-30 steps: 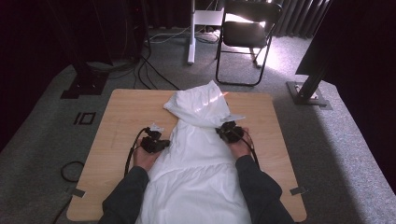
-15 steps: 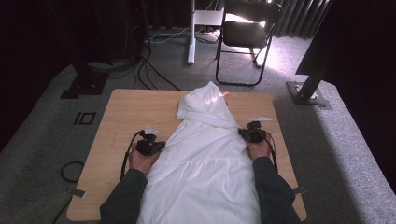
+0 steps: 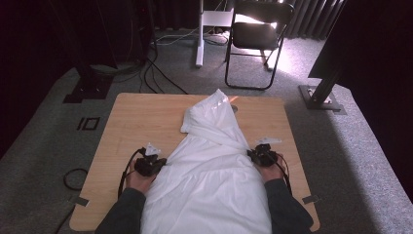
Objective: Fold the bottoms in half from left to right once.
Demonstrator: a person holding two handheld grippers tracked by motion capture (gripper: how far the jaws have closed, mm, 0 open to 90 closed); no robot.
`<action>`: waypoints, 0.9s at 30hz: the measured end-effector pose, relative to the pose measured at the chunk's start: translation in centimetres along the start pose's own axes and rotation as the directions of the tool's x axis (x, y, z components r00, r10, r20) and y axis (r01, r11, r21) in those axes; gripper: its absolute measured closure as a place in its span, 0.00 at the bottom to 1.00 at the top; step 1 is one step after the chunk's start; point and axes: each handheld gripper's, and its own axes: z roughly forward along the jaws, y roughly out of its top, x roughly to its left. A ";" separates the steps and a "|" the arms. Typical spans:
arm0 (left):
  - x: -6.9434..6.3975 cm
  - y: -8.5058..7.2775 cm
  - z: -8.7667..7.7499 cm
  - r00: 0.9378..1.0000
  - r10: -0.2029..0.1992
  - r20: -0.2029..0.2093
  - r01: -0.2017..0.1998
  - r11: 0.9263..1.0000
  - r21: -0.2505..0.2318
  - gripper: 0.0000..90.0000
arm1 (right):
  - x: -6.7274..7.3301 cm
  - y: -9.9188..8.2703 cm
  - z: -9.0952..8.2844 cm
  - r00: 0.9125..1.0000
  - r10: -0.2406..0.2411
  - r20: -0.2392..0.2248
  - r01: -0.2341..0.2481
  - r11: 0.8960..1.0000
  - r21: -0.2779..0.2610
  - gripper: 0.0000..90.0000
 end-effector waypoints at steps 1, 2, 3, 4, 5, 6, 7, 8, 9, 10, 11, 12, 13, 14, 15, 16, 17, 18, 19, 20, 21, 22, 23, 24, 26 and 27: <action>-0.5 -0.6 -0.5 1.000 0.011 0.005 -0.011 1.000 -0.002 1.00 | 0.4 -0.6 -0.6 1.000 -0.010 -0.003 0.010 1.000 0.003 0.93; -0.5 -0.6 -0.5 1.000 0.011 0.005 -0.011 1.000 -0.002 1.00 | 0.4 -0.6 -0.6 1.000 -0.010 -0.003 0.010 1.000 0.003 0.93; -1.3 -1.7 -1.4 0.999 0.023 0.023 -0.023 1.000 0.001 1.00 | 0.7 -1.2 -1.2 1.000 -0.005 -0.010 0.005 1.000 0.005 0.93; -1.7 -2.2 -1.9 0.999 0.024 0.029 -0.024 1.000 -0.002 1.00 | 1.5 -2.5 -2.3 1.000 -0.008 -0.025 0.009 1.000 0.006 0.93; -2.1 -2.7 -2.4 0.999 0.027 0.043 -0.027 1.000 0.004 1.00 | 1.8 -3.0 -2.9 0.999 -0.005 -0.032 0.005 1.000 0.010 0.93; -2.4 -3.2 -2.8 0.998 0.033 0.056 -0.033 0.999 0.009 1.00 | 2.1 -3.6 -3.4 0.999 -0.005 -0.040 0.006 1.000 0.015 0.93; -2.7 -3.6 -3.2 0.997 0.039 0.063 -0.040 0.999 0.012 1.00 | 2.4 -4.0 -3.9 0.999 -0.008 -0.046 0.009 1.000 0.019 0.93; -2.7 -3.6 -3.2 0.997 0.039 0.063 -0.040 0.999 0.012 1.00 | 2.4 -4.0 -3.9 0.999 -0.008 -0.046 0.009 1.000 0.019 0.93; -3.0 -4.0 -3.6 0.997 0.042 0.072 -0.043 0.999 0.017 1.00 | 2.7 -4.4 -4.3 0.999 -0.006 -0.054 0.008 1.000 0.029 0.93; -3.0 -4.1 -3.8 0.997 0.041 0.062 -0.043 0.999 0.018 0.92 | 3.0 -4.8 -4.9 0.998 -0.011 -0.069 0.014 0.999 0.047 0.90; -2.9 -4.1 -3.9 0.999 0.036 0.038 -0.036 0.999 0.014 0.83 | 3.1 -4.8 -5.0 0.997 -0.012 -0.070 0.015 0.998 0.053 0.85; -2.6 -3.9 -4.0 0.999 0.020 0.031 -0.019 1.000 -0.004 0.75 | 3.1 -4.7 -5.2 0.997 -0.023 -0.070 0.026 0.999 0.045 0.79; -2.1 -3.6 -4.2 1.000 -0.007 0.029 0.008 1.000 -0.028 0.75 | 3.0 -4.5 -5.4 0.996 -0.039 -0.074 0.041 0.999 0.019 0.70; -1.8 -3.1 -4.4 1.000 -0.024 0.015 0.024 0.998 -0.050 0.73 | 2.7 -4.0 -5.6 0.997 -0.041 -0.072 0.040 0.999 -0.014 0.63; -1.6 -2.7 -4.6 0.999 -0.031 0.007 0.032 0.997 -0.066 0.71 | 2.5 -3.4 -5.9 0.997 -0.029 -0.077 0.026 0.999 -0.033 0.62; -1.4 -2.0 -4.7 0.999 -0.036 0.008 0.037 0.996 -0.084 0.70 | 2.4 -2.9 -6.1 0.996 -0.027 -0.083 0.023 0.998 -0.051 0.61; -1.3 -1.2 -4.8 0.999 -0.029 0.015 0.030 0.994 -0.102 0.69 | 2.4 -2.1 -6.3 0.995 -0.036 -0.093 0.029 0.996 -0.082 0.60; -1.4 -0.1 -4.8 1.000 -0.006 0.016 0.008 0.993 -0.117 0.69 | 2.5 -1.2 -6.5 0.993 -0.049 -0.104 0.039 0.994 -0.101 0.60; -1.5 0.5 -4.7 1.000 0.007 0.017 -0.005 0.992 -0.129 0.69 | 2.8 -0.1 -6.5 0.991 -0.067 -0.117 0.054 0.992 -0.117 0.60; -1.8 1.6 -4.3 0.999 0.035 0.025 -0.031 0.990 -0.136 0.69 | 3.0 0.5 -6.4 0.989 -0.078 -0.127 0.062 0.990 -0.124 0.63; -2.1 2.3 -3.8 0.998 0.050 0.034 -0.045 0.990 -0.135 0.69 | 3.5 1.6 -6.1 0.983 -0.096 -0.156 0.075 0.988 -0.136 0.69; -2.5 2.9 -3.1 0.997 0.066 0.048 -0.059 0.990 -0.128 0.70 | 3.9 2.3 -5.8 0.978 -0.109 -0.179 0.085 0.987 -0.140 0.74; -2.9 3.3 -2.5 0.995 0.078 0.059 -0.071 0.990 -0.120 0.72 | 4.5 3.1 -5.3 0.972 -0.128 -0.195 0.101 0.985 -0.143 0.77; -3.5 3.6 -1.4 0.992 0.103 0.076 -0.095 0.990 -0.101 0.75 | 5.0 3.6 -4.9 0.968 -0.149 -0.203 0.122 0.982 -0.142 0.79; -4.3 3.6 0.3 0.989 0.122 0.085 -0.117 0.991 -0.065 0.78 | 6.7 4.9 -3.5 0.951 -0.210 -0.228 0.181 0.973 -0.144 0.78; -4.3 3.6 0.3 0.989 0.122 0.085 -0.117 0.991 -0.065 0.78 | 6.7 4.9 -3.5 0.951 -0.210 -0.228 0.181 0.973 -0.144 0.78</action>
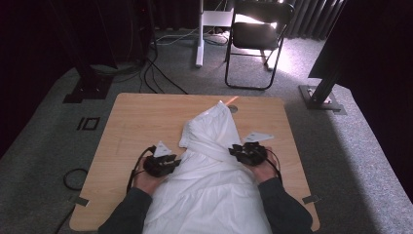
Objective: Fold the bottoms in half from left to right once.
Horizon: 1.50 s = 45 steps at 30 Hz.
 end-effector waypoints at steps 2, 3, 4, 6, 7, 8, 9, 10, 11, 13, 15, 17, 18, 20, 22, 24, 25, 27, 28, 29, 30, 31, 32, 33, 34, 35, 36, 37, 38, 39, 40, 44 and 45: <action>-0.5 -0.6 2.2 1.000 0.007 0.005 -0.007 0.999 0.051 0.78 | 1.5 1.3 3.3 0.996 -0.071 -0.048 0.074 0.996 0.053 0.62; -0.5 -0.7 2.4 1.000 0.008 0.005 -0.008 0.999 0.053 0.78 | 1.9 1.5 4.2 0.995 -0.088 -0.051 0.092 0.993 0.077 0.59; -0.5 -0.8 2.4 1.000 0.003 0.008 -0.003 0.999 0.051 0.78 | 2.3 1.7 5.1 0.993 -0.102 -0.053 0.107 0.990 0.096 0.55; -0.4 -0.9 2.5 1.000 -0.005 0.011 0.005 0.999 0.048 0.78 | 2.7 1.9 6.6 0.991 -0.125 -0.055 0.131 0.983 0.132 0.48; -0.4 -1.0 2.5 1.000 -0.009 0.013 0.008 0.999 0.044 0.78 | 2.8 1.9 7.3 0.990 -0.136 -0.043 0.141 0.978 0.150 0.47; -0.4 -1.1 2.6 1.000 -0.019 0.017 0.018 0.999 0.033 0.78 | 2.8 1.9 8.0 0.989 -0.143 -0.035 0.147 0.974 0.171 0.46; -0.3 -1.3 2.6 0.999 -0.030 0.023 0.030 0.999 0.023 0.79 | 2.7 2.0 8.6 0.990 -0.138 -0.033 0.142 0.972 0.189 0.49; -0.3 -1.4 2.6 0.999 -0.043 0.028 0.042 0.999 0.012 0.80 | 2.4 2.1 9.0 0.989 -0.140 -0.035 0.144 0.968 0.203 0.59; -0.2 -1.6 2.6 0.998 -0.054 0.034 0.054 0.999 0.006 0.81 | 2.1 2.2 9.2 0.988 -0.149 -0.037 0.153 0.965 0.213 0.72; -0.2 -1.7 2.6 0.998 -0.059 0.037 0.059 0.998 -0.006 0.81 | 1.1 2.8 9.0 0.991 -0.132 -0.009 0.131 0.973 0.189 0.84; -0.2 -1.8 2.6 0.998 -0.057 0.037 0.058 0.998 -0.008 0.81 | -0.4 3.6 7.8 0.996 -0.083 0.032 0.079 0.990 0.114 0.90; -0.2 -1.8 2.6 0.998 -0.057 0.037 0.058 0.998 -0.008 0.81 | -2.4 4.3 6.4 0.993 -0.024 0.112 0.018 0.999 0.048 0.93; -0.2 -1.8 2.6 0.998 -0.057 0.038 0.058 0.998 -0.008 0.81 | -3.6 4.4 5.6 0.990 0.022 0.141 -0.024 1.000 0.011 0.95; -0.2 -1.8 2.6 0.997 -0.061 0.038 0.061 0.998 -0.010 0.81 | -6.1 4.1 4.3 0.971 0.121 0.205 -0.116 0.993 -0.035 0.97; -0.2 -1.9 2.6 0.997 -0.063 0.036 0.063 0.998 -0.012 0.81 | -8.5 2.8 3.8 0.939 0.238 0.247 -0.231 0.971 -0.057 0.98; -0.2 -1.9 2.6 0.997 -0.062 0.036 0.063 0.998 -0.011 0.82 | -9.9 1.0 4.4 0.924 0.288 0.250 -0.295 0.955 -0.008 0.97; -0.3 -1.9 2.5 0.997 -0.062 0.036 0.063 0.998 -0.011 0.82 | -10.1 0.1 4.8 0.926 0.292 0.240 -0.304 0.952 0.017 0.97; -0.4 -2.0 2.5 0.997 -0.057 0.044 0.057 0.998 -0.010 0.84 | -10.1 -1.4 5.4 0.928 0.295 0.230 -0.312 0.949 0.039 0.96; -0.5 -2.0 2.4 0.997 -0.055 0.047 0.055 0.998 -0.008 0.85 | -10.0 -1.9 5.6 0.928 0.299 0.222 -0.316 0.948 0.046 0.95; -0.6 -2.1 2.3 0.998 -0.051 0.046 0.052 0.999 -0.008 0.85 | -9.8 -2.3 5.7 0.929 0.298 0.221 -0.316 0.947 0.050 0.95; -0.7 -2.2 2.2 0.998 -0.049 0.046 0.049 0.999 -0.008 0.85 | -9.6 -2.6 5.8 0.930 0.296 0.216 -0.314 0.948 0.056 0.95; -0.9 -2.4 2.0 0.998 -0.044 0.049 0.044 0.999 -0.004 0.86 | -9.3 -2.8 5.8 0.934 0.285 0.215 -0.304 0.951 0.060 0.94; -1.1 -2.5 1.8 0.998 -0.040 0.051 0.041 0.999 -0.004 0.86 | -9.0 -3.0 5.7 0.938 0.273 0.215 -0.292 0.954 0.062 0.94; -1.3 -2.7 1.6 0.998 -0.035 0.052 0.035 0.999 -0.004 0.86 | -8.7 -3.1 5.5 0.939 0.267 0.218 -0.288 0.955 0.069 0.94; -1.6 -2.9 1.4 0.998 -0.026 0.052 0.026 1.000 -0.002 0.86 | -8.4 -3.2 5.4 0.943 0.248 0.222 -0.271 0.959 0.078 0.94; -1.8 -3.1 1.1 0.999 -0.012 0.052 0.012 1.000 0.006 0.86 | -7.9 -3.3 5.2 0.948 0.225 0.224 -0.250 0.964 0.088 0.94; -2.2 -3.4 0.8 0.999 0.000 0.055 0.000 1.000 0.008 0.87 | -7.5 -3.4 4.9 0.952 0.209 0.225 -0.235 0.967 0.097 0.94; -2.5 -3.6 0.5 0.998 0.010 0.058 -0.011 1.000 0.011 0.87 | -7.0 -3.6 4.7 0.954 0.198 0.224 -0.225 0.969 0.104 0.94; -2.9 -3.9 0.1 0.998 0.019 0.067 -0.020 1.000 0.016 0.87 | -6.6 -3.9 4.4 0.958 0.187 0.217 -0.214 0.971 0.110 0.94; -3.1 -4.1 -0.2 0.996 0.028 0.080 -0.030 0.999 0.025 0.87 | -6.1 -4.1 4.1 0.961 0.175 0.212 -0.203 0.972 0.120 0.94; -3.4 -4.4 -0.5 0.995 0.035 0.095 -0.038 0.999 0.031 0.87 | -5.7 -4.3 3.7 0.964 0.168 0.207 -0.198 0.972 0.130 0.94; -3.6 -4.6 -1.5 0.989 0.058 0.133 -0.065 0.997 0.046 0.76 | -4.9 -4.4 2.7 0.977 0.104 0.187 -0.133 0.980 0.148 0.71; -3.5 -4.4 -1.8 0.989 0.065 0.132 -0.071 0.997 0.040 0.74 | -4.8 -4.2 2.3 0.979 0.089 0.184 -0.114 0.985 0.129 0.65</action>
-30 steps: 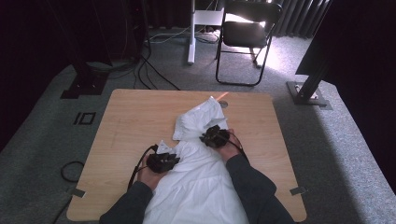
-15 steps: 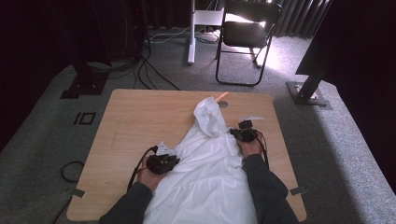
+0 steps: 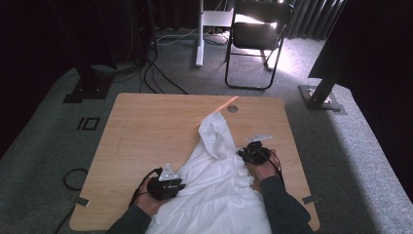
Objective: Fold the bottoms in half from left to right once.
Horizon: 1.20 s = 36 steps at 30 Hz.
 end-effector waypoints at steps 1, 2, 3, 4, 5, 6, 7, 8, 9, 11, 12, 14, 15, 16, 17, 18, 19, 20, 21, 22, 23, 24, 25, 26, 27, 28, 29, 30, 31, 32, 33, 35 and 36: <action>0.1 0.3 -0.3 1.000 0.002 -0.008 -0.002 1.000 -0.015 0.72 | 0.0 0.2 -0.5 1.000 -0.005 -0.004 0.005 1.000 -0.022 0.60; 0.1 0.8 -0.6 1.000 0.005 -0.017 -0.006 1.000 -0.029 0.70 | 0.1 0.5 -1.0 1.000 -0.011 -0.010 0.010 0.999 -0.043 0.57; 0.3 1.4 -0.9 1.000 0.009 -0.025 -0.010 0.999 -0.049 0.69 | 0.3 0.8 -1.4 1.000 -0.019 -0.014 0.018 0.998 -0.062 0.52; 0.4 2.1 -1.1 0.999 0.016 -0.037 -0.018 0.998 -0.063 0.68 | 0.5 1.2 -1.8 0.999 -0.032 -0.019 0.030 0.997 -0.077 0.49; 0.5 2.9 -1.2 0.998 0.024 -0.053 -0.028 0.997 -0.077 0.66 | 0.9 1.6 -2.1 0.999 -0.047 -0.025 0.044 0.995 -0.092 0.46; 0.6 3.6 -1.1 0.997 0.030 -0.065 -0.035 0.996 -0.086 0.66 | 1.4 1.9 -2.4 0.998 -0.063 -0.032 0.059 0.993 -0.103 0.43; 0.7 4.3 -0.9 0.997 0.036 -0.073 -0.043 0.995 -0.096 0.66 | 1.9 2.2 -2.6 0.996 -0.084 -0.035 0.079 0.990 -0.119 0.41; 0.9 4.8 -0.5 0.997 0.041 -0.071 -0.048 0.994 -0.098 0.66 | 2.4 2.5 -2.8 0.994 -0.105 -0.042 0.098 0.986 -0.135 0.39; 1.0 5.3 0.1 0.997 0.039 -0.070 -0.045 0.994 -0.098 0.66 | 3.0 2.7 -2.9 0.990 -0.125 -0.063 0.115 0.982 -0.150 0.37; 1.2 5.7 1.5 0.997 0.030 -0.068 -0.036 0.995 -0.095 0.66 | 4.2 3.1 -2.8 0.980 -0.170 -0.103 0.153 0.976 -0.154 0.31; 1.3 5.8 2.2 0.997 0.024 -0.069 -0.030 0.995 -0.093 0.66 | 4.8 3.2 -2.5 0.974 -0.192 -0.119 0.174 0.974 -0.148 0.29; 1.4 5.7 3.6 0.997 0.013 -0.076 -0.019 0.996 -0.085 0.66 | 5.8 3.3 -2.0 0.965 -0.233 -0.123 0.215 0.966 -0.144 0.26; 1.5 5.6 4.2 0.997 0.007 -0.083 -0.014 0.997 -0.080 0.66 | 6.2 3.4 -1.7 0.961 -0.247 -0.127 0.230 0.963 -0.137 0.26; 1.6 5.5 4.9 0.996 0.003 -0.090 -0.010 0.998 -0.068 0.65 | 6.5 3.5 -1.3 0.957 -0.255 -0.137 0.237 0.962 -0.137 0.25; 1.7 5.4 5.2 0.996 0.001 -0.088 -0.006 0.998 -0.058 0.65 | 6.8 3.6 -0.8 0.955 -0.257 -0.147 0.238 0.962 -0.132 0.25; 1.8 5.2 5.6 0.997 -0.007 -0.083 0.003 0.999 -0.049 0.65 | 6.9 3.7 -0.5 0.955 -0.258 -0.149 0.241 0.963 -0.124 0.25; 1.9 5.1 5.8 0.997 -0.010 -0.080 0.006 0.999 -0.047 0.65 | 7.0 3.9 0.0 0.955 -0.259 -0.147 0.245 0.963 -0.108 0.26; 2.0 5.1 6.0 0.997 -0.018 -0.072 0.015 0.999 -0.047 0.65 | 7.1 4.1 0.4 0.955 -0.259 -0.142 0.248 0.964 -0.095 0.30; 2.1 5.0 6.0 0.997 -0.030 -0.067 0.027 0.999 -0.045 0.66 | 7.1 4.3 0.8 0.954 -0.264 -0.141 0.254 0.964 -0.079 0.40; 2.1 5.0 6.0 0.997 -0.042 -0.064 0.039 0.998 -0.046 0.66 | 6.9 4.7 1.1 0.952 -0.271 -0.140 0.264 0.962 -0.066 0.58; 2.1 5.0 6.0 0.997 -0.043 -0.062 0.041 0.998 -0.040 0.67 | 6.7 5.1 1.2 0.951 -0.277 -0.136 0.270 0.961 -0.062 0.74; 2.1 5.0 6.0 0.997 -0.047 -0.061 0.044 0.998 -0.040 0.67 | 6.4 5.7 1.2 0.954 -0.276 -0.118 0.270 0.961 -0.066 0.84; 2.1 4.9 6.0 0.997 -0.044 -0.062 0.041 0.998 -0.042 0.67 | 6.1 6.4 1.1 0.956 -0.280 -0.087 0.274 0.959 -0.072 0.91; 2.1 4.9 6.0 0.997 -0.044 -0.062 0.041 0.998 -0.042 0.67 | 6.1 6.4 1.1 0.956 -0.280 -0.087 0.274 0.959 -0.072 0.91; 2.1 4.9 6.0 0.997 -0.043 -0.061 0.040 0.998 -0.043 0.67 | 5.6 7.3 0.9 0.960 -0.273 -0.069 0.267 0.960 -0.085 0.95; 2.1 4.8 6.0 0.997 -0.043 -0.061 0.040 0.998 -0.044 0.67 | 4.4 9.1 0.3 0.966 -0.257 -0.033 0.252 0.960 -0.122 0.99; 2.1 4.8 6.0 0.997 -0.043 -0.063 0.040 0.998 -0.045 0.67 | 3.9 9.8 0.0 0.969 -0.248 -0.015 0.244 0.961 -0.133 1.00; 2.0 4.8 5.9 0.997 -0.042 -0.065 0.039 0.998 -0.047 0.67 | 3.1 11.0 -0.4 0.972 -0.234 0.015 0.234 0.961 -0.149 1.00; 2.0 4.7 5.9 0.997 -0.044 -0.066 0.041 0.998 -0.050 0.67 | 2.6 11.7 -0.6 0.975 -0.223 0.017 0.223 0.961 -0.162 1.00; 2.0 4.7 6.0 0.997 -0.047 -0.068 0.043 0.998 -0.053 0.67 | 1.9 12.4 -0.9 0.979 -0.203 0.002 0.201 0.965 -0.170 0.98; 2.0 4.7 6.0 0.997 -0.047 -0.068 0.043 0.998 -0.055 0.67 | 1.3 13.0 -1.1 0.982 -0.185 -0.049 0.174 0.970 -0.168 0.88; 2.0 4.6 5.9 0.997 -0.048 -0.066 0.044 0.997 -0.057 0.67 | 1.7 13.0 -1.1 0.979 -0.172 -0.105 0.157 0.978 -0.137 0.72; 2.0 4.6 5.9 0.997 -0.049 -0.064 0.045 0.997 -0.058 0.67 | 2.4 12.4 -1.0 0.976 -0.193 -0.103 0.180 0.976 -0.126 0.65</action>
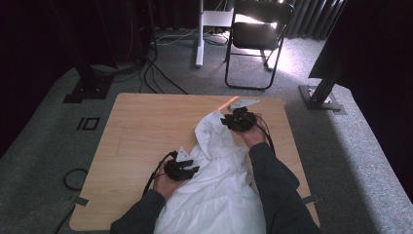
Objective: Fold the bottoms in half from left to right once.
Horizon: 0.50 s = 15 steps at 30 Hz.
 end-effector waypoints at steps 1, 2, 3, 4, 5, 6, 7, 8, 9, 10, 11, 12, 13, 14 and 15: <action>0.0 0.0 0.0 1.000 0.000 -0.001 0.000 1.000 0.000 0.67 | 0.8 -0.6 0.2 1.000 -0.018 -0.017 0.018 1.000 0.015 0.61; 0.0 0.0 0.0 1.000 0.002 -0.002 -0.002 1.000 0.000 0.67 | 1.7 -1.4 0.4 0.999 -0.034 -0.032 0.035 0.999 0.021 0.59; -0.1 0.0 0.0 1.000 0.003 -0.003 -0.003 1.000 -0.001 0.67 | 2.4 -2.1 0.7 0.998 -0.041 -0.048 0.042 0.999 0.028 0.56; -0.1 0.0 0.0 1.000 0.004 -0.004 -0.004 1.000 -0.001 0.67 | 3.0 -2.9 0.8 0.997 -0.048 -0.058 0.050 0.998 0.029 0.55; -0.1 0.0 0.0 1.000 0.004 -0.004 -0.004 1.000 -0.002 0.67 | 3.4 -3.6 1.0 0.997 -0.039 -0.066 0.041 0.999 0.027 0.53; 0.0 0.0 0.0 1.000 0.004 -0.004 -0.004 1.000 -0.001 0.67 | 3.8 -4.3 1.1 0.996 -0.026 -0.083 0.028 0.999 0.019 0.51; -0.1 0.0 0.0 1.000 0.004 -0.005 -0.004 1.000 -0.002 0.67 | 4.1 -4.9 1.2 0.995 -0.019 -0.100 0.021 1.000 0.017 0.48; -0.1 0.0 0.0 1.000 0.000 -0.003 0.000 1.000 -0.003 0.67 | 4.4 -5.5 1.3 0.994 -0.017 -0.107 0.019 1.000 0.020 0.45; -0.1 0.0 0.0 1.000 0.001 -0.003 -0.001 1.000 -0.005 0.67 | 4.8 -6.0 1.4 0.993 -0.021 -0.115 0.023 0.999 0.022 0.42; 0.0 0.0 0.0 1.000 0.001 -0.003 -0.001 1.000 -0.007 0.67 | 5.1 -6.5 1.5 0.992 -0.023 -0.121 0.026 0.999 0.025 0.38; 0.0 0.0 0.0 1.000 0.002 -0.003 -0.002 1.000 -0.006 0.67 | 5.6 -7.0 1.7 0.992 -0.026 -0.123 0.030 0.999 0.031 0.32; 0.0 0.0 0.0 1.000 0.003 -0.003 -0.003 1.000 -0.005 0.67 | 5.8 -7.2 1.9 0.992 -0.028 -0.122 0.033 0.999 0.037 0.26; 0.0 -0.1 0.0 1.000 0.005 -0.003 -0.005 1.000 -0.006 0.67 | 6.2 -7.5 2.2 0.993 -0.034 -0.116 0.040 0.998 0.051 0.20; 0.0 -0.1 0.0 1.000 0.004 -0.003 -0.004 1.000 -0.006 0.67 | 6.5 -7.7 2.6 0.994 -0.050 -0.101 0.057 0.996 0.068 0.17; 0.0 -0.1 0.0 1.000 0.003 -0.002 -0.003 1.000 -0.008 0.67 | 6.9 -7.8 3.0 0.994 -0.070 -0.081 0.077 0.993 0.085 0.16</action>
